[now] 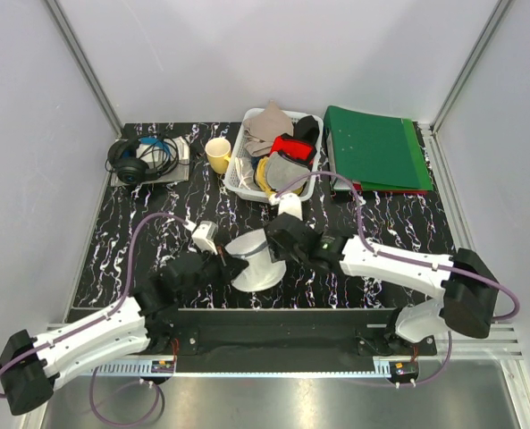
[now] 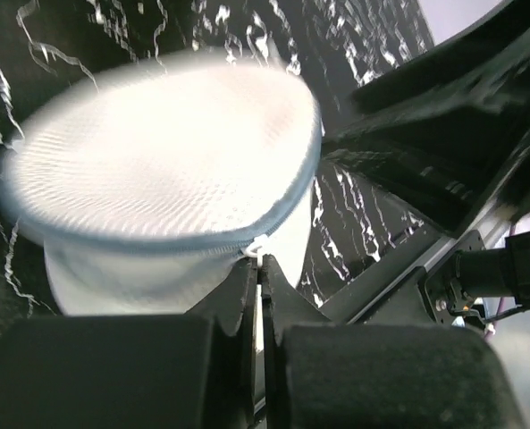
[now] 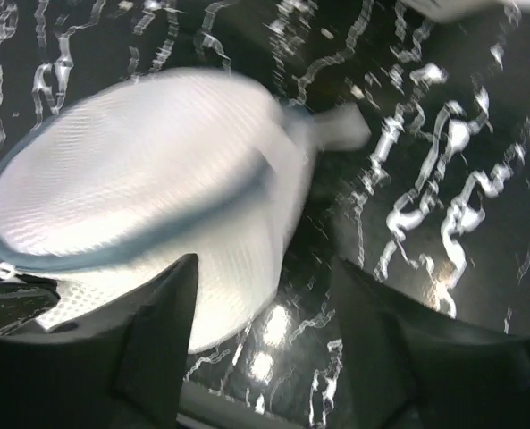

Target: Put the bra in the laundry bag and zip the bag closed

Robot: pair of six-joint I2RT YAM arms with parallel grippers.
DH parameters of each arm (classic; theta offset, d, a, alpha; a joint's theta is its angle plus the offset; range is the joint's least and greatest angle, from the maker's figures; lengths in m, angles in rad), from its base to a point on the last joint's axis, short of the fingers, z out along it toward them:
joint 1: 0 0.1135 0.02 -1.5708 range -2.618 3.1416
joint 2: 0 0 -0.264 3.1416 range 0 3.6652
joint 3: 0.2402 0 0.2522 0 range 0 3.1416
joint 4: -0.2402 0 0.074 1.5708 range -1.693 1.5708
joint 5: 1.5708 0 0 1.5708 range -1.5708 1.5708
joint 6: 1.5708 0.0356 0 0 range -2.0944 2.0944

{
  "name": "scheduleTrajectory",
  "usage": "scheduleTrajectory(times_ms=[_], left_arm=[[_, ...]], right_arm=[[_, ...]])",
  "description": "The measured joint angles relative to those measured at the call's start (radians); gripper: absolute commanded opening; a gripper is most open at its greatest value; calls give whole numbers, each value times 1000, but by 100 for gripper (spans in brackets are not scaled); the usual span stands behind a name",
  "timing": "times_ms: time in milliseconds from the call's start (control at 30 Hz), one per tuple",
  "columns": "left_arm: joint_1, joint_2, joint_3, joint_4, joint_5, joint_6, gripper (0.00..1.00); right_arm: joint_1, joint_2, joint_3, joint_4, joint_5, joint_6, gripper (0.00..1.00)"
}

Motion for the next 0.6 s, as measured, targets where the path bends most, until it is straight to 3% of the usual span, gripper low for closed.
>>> scheduleTrajectory(times_ms=[167, 200, 233, 333, 400, 567, 600], left_arm=[[-5, 41, -43, 78, 29, -46, 0], [-8, 43, -48, 91, 34, -53, 0], [-14, 47, -54, 109, 39, -63, 0], [-55, 60, -70, 159, 42, -98, 0], [-92, 72, -72, 182, 36, -111, 0], [-129, 117, -72, 233, 32, -129, 0], [-132, 126, -72, 242, 31, -130, 0]], right_arm=[[-30, -99, -4, -185, -57, 326, 81], [-29, -157, -35, -186, -87, 405, 87], [-28, -230, -79, -183, -119, 497, 99], [-26, -473, -288, -60, -193, 750, 100], [-24, -550, -386, -23, -218, 866, 100], [-23, -424, -371, 43, -231, 974, 100], [-22, -394, -360, 58, -231, 987, 94]])
